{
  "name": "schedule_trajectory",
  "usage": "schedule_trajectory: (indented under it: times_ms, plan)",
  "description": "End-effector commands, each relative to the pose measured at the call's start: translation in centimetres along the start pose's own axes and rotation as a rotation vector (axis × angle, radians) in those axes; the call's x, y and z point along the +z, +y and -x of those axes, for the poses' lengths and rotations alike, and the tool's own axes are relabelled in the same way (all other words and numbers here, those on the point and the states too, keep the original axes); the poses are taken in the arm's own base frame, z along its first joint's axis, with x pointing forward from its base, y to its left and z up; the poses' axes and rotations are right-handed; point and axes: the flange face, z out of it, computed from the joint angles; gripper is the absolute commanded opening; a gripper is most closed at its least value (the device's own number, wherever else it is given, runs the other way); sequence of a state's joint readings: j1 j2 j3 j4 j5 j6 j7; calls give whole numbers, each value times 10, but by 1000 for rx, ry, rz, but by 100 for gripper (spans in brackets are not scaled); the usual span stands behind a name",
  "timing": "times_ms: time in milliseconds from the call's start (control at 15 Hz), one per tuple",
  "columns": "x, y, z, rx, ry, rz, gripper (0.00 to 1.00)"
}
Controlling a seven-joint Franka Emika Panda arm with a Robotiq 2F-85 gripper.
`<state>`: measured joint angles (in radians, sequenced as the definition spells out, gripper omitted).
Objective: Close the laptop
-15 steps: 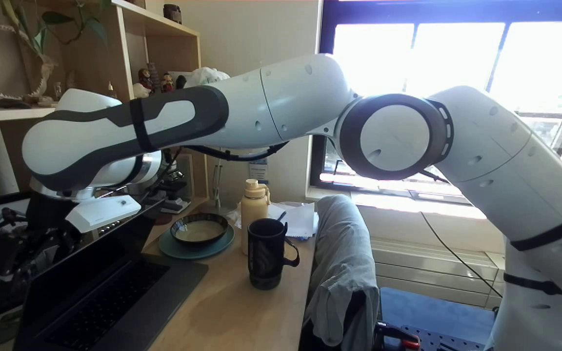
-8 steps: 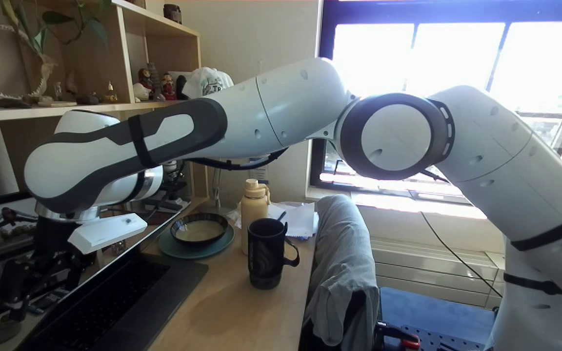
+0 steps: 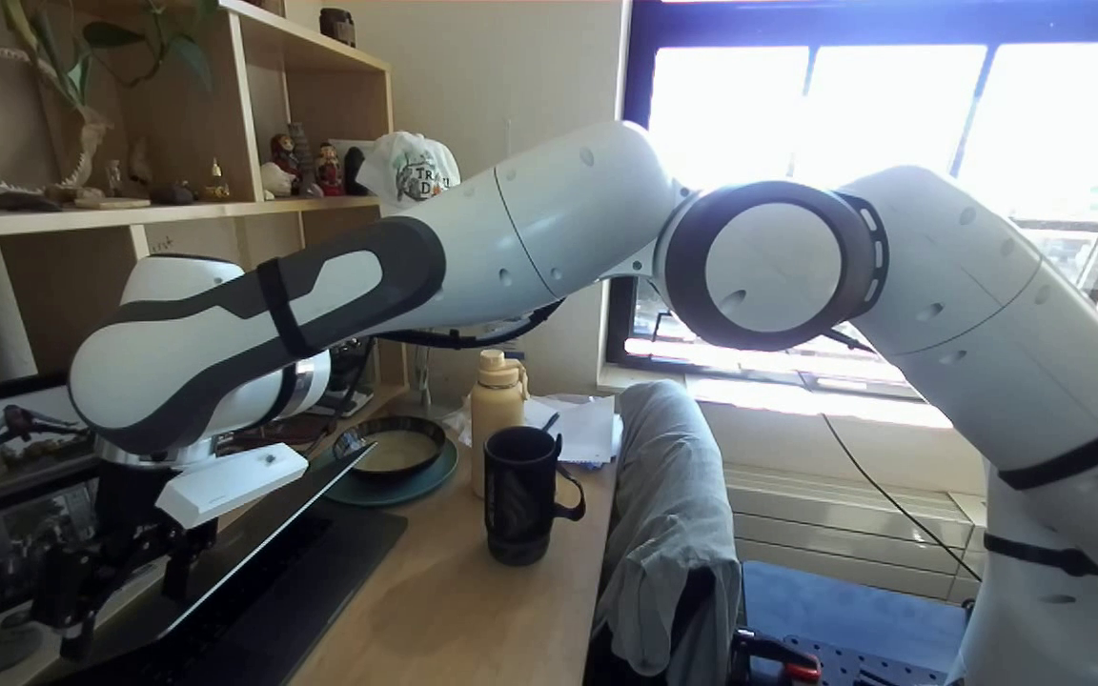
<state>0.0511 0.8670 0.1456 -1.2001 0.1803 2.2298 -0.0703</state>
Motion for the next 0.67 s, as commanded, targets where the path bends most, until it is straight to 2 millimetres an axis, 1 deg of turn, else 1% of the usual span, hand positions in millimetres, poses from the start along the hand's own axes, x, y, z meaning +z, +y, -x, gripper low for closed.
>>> schedule_trajectory:
  times_ms: [0,267,600]
  plan:
    - [2,8,14,42,-2,28,100]
    - [15,14,23,59,-16,31,100]
    - [32,15,36,77,-32,38,100]
